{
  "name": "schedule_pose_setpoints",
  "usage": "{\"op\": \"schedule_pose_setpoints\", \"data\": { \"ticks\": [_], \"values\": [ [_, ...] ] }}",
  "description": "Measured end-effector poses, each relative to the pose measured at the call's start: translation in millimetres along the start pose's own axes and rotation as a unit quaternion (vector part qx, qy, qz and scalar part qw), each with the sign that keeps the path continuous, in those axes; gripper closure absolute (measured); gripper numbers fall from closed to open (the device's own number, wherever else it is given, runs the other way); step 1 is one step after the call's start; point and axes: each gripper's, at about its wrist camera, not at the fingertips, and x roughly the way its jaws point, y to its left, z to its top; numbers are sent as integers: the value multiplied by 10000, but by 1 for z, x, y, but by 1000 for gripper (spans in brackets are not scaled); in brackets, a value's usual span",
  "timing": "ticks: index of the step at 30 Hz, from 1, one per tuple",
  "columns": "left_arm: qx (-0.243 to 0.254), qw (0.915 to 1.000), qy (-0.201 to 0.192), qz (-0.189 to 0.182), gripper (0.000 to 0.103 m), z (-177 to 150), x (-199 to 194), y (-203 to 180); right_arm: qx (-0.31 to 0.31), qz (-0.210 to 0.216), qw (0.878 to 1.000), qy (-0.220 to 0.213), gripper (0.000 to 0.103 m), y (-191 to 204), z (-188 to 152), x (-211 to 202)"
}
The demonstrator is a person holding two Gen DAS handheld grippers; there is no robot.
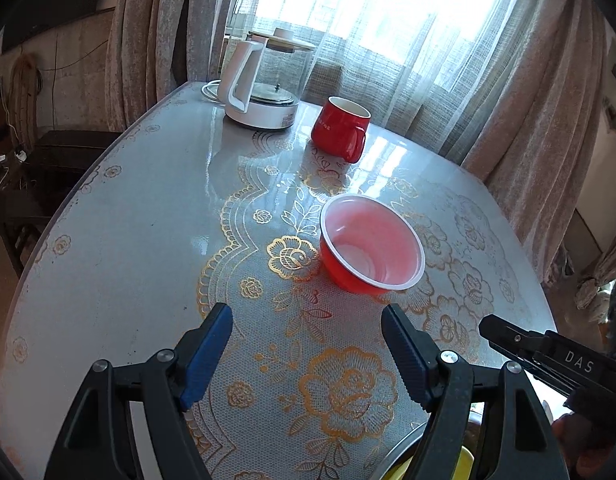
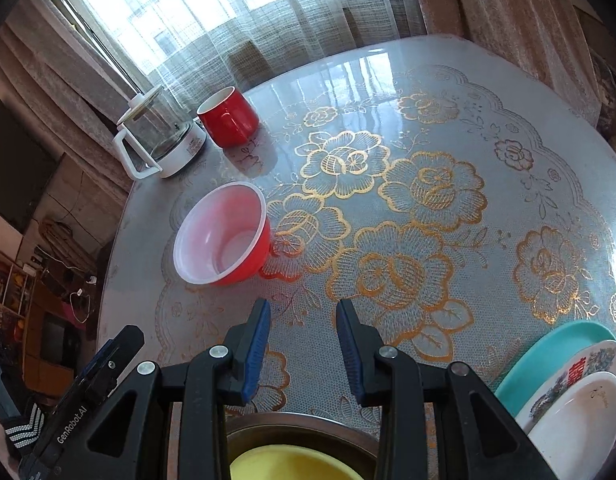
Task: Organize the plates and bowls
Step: 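Reach to the red bowl and close both tools on its rim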
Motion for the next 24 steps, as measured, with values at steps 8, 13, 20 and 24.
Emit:
{"op": "schedule_pose_setpoints", "data": {
  "ticks": [8, 13, 20, 24],
  "values": [
    [-335, 9993, 63, -119, 27, 7, 13, 16, 529, 587, 9965, 258, 69, 5, 19, 35],
    [-424, 9990, 51, -129, 27, 12, 16, 21, 635, 590, 9957, 314, 69, 12, 31, 56],
    [-496, 9986, 59, -173, 35, 20, 26, 21, 924, 739, 9919, 467, 70, 17, 42, 82],
    [-446, 9985, 109, -281, 40, 24, 33, 16, 798, 716, 9926, 570, 82, 20, 41, 91]
  ]
}}
